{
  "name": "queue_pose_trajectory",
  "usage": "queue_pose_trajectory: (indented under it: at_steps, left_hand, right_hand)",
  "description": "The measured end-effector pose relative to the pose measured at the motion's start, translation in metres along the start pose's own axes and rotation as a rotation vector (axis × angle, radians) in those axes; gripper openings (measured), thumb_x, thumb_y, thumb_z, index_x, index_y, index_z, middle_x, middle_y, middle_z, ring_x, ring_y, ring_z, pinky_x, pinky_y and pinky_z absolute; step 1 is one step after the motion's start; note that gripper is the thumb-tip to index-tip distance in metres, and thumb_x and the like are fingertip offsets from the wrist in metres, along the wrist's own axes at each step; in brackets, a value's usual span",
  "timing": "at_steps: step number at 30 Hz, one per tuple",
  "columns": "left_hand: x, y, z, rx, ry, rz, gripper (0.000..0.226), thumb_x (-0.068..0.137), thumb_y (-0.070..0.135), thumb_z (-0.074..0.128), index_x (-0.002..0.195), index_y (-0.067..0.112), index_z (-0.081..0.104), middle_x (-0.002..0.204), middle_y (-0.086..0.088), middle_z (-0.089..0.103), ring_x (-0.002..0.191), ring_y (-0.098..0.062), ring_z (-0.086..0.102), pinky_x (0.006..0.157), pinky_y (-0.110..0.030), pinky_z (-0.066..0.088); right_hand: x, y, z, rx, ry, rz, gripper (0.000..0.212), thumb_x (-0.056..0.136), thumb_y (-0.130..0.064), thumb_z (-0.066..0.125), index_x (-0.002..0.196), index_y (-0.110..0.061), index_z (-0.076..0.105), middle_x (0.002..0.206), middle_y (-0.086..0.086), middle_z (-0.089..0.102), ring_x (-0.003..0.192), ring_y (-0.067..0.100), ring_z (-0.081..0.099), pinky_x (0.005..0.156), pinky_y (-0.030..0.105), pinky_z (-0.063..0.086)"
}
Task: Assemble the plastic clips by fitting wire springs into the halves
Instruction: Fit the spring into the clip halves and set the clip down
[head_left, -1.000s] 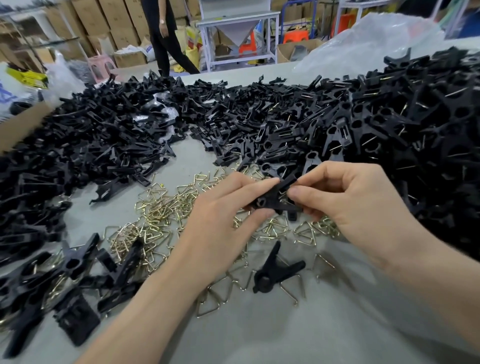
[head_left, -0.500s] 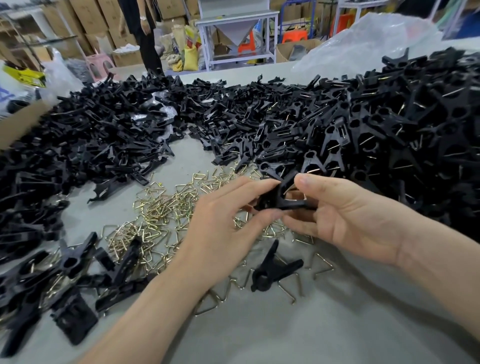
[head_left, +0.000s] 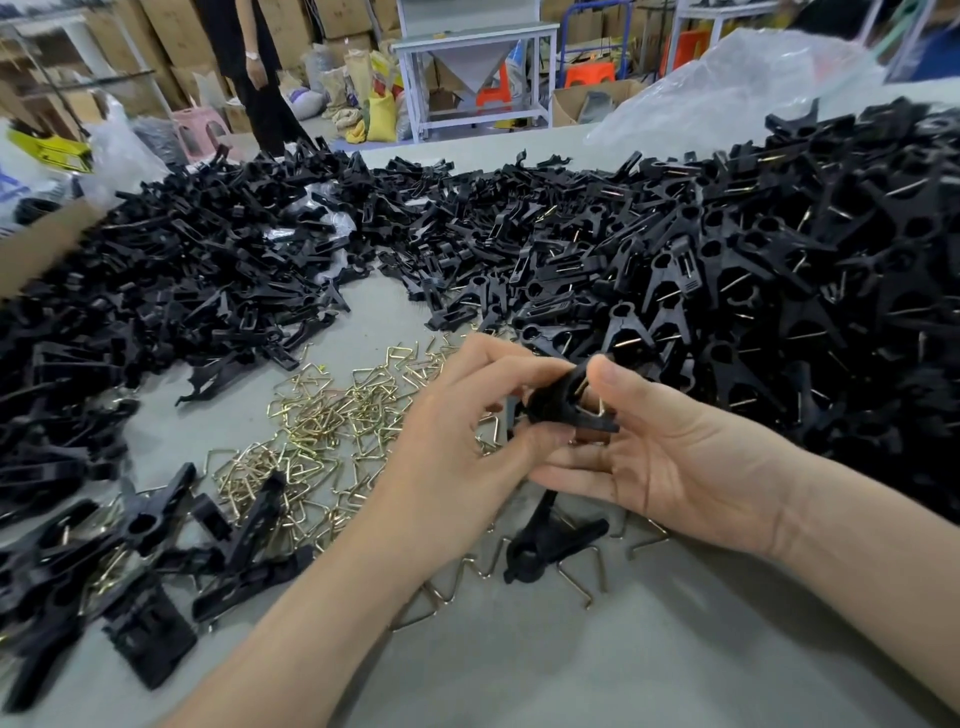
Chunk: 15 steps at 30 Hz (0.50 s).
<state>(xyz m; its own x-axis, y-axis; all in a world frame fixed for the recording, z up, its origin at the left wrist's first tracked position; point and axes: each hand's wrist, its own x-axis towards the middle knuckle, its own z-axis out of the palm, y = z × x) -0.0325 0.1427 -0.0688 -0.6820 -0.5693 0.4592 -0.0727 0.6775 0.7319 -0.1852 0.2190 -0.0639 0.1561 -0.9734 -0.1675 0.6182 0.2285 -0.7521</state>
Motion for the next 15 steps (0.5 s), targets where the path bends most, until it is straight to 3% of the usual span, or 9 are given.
queue_pose_trajectory:
  at_steps: [3, 7, 11, 13, 15]
  left_hand:
    - [0.000, 0.001, 0.000, 0.006, -0.005, -0.024, 0.030, 0.079, 0.017, 0.067, 0.108, 0.028, 0.066, 0.099, 0.014, 0.058, 0.100, -0.008, 0.055, 0.087, -0.015, 0.041]
    - [0.000, 0.002, 0.001, 0.012, 0.023, -0.020, 0.030, 0.078, 0.017, 0.068, 0.107, 0.025, 0.068, 0.098, 0.010, 0.060, 0.098, -0.010, 0.055, 0.087, -0.016, 0.041]
    - [0.000, 0.003, 0.000, 0.001, 0.054, 0.003, 0.033, 0.075, 0.021, 0.072, 0.105, 0.033, 0.065, 0.095, 0.009, 0.059, 0.093, -0.007, 0.055, 0.084, -0.014, 0.040]
    - [0.000, 0.004, -0.001, 0.021, 0.058, 0.037, 0.036, 0.074, 0.027, 0.074, 0.107, 0.037, 0.063, 0.096, 0.009, 0.058, 0.094, -0.008, 0.055, 0.084, -0.016, 0.041]
    - [-0.001, 0.004, -0.002, 0.053, 0.056, 0.074, 0.042, 0.072, 0.036, 0.077, 0.111, 0.037, 0.061, 0.097, 0.008, 0.056, 0.095, -0.013, 0.056, 0.085, -0.020, 0.044]
  right_hand:
    - [0.000, 0.002, -0.001, -0.056, 0.021, -0.032, 0.054, 0.050, -0.039, 0.089, 0.093, -0.008, 0.076, 0.091, 0.014, 0.071, 0.081, 0.023, 0.071, 0.073, 0.033, 0.058]
    - [0.000, 0.000, 0.001, -0.157, 0.027, -0.080, 0.040, 0.064, -0.038, 0.071, 0.088, -0.006, 0.076, 0.083, 0.013, 0.071, 0.076, 0.019, 0.071, 0.069, 0.029, 0.058]
    - [-0.001, -0.001, 0.005, -0.180, -0.001, -0.122, 0.039, 0.068, -0.036, 0.065, 0.086, -0.003, 0.076, 0.083, 0.010, 0.070, 0.072, 0.015, 0.069, 0.067, 0.026, 0.058]
    - [-0.002, 0.001, 0.009, -0.195, -0.012, -0.138, 0.045, 0.070, -0.034, 0.063, 0.088, 0.006, 0.071, 0.085, 0.013, 0.068, 0.074, 0.016, 0.067, 0.070, 0.028, 0.058]
    - [-0.002, 0.002, 0.011, -0.207, -0.017, -0.161, 0.060, 0.072, -0.033, 0.061, 0.093, 0.023, 0.056, 0.089, 0.022, 0.061, 0.079, 0.020, 0.064, 0.075, 0.031, 0.058]
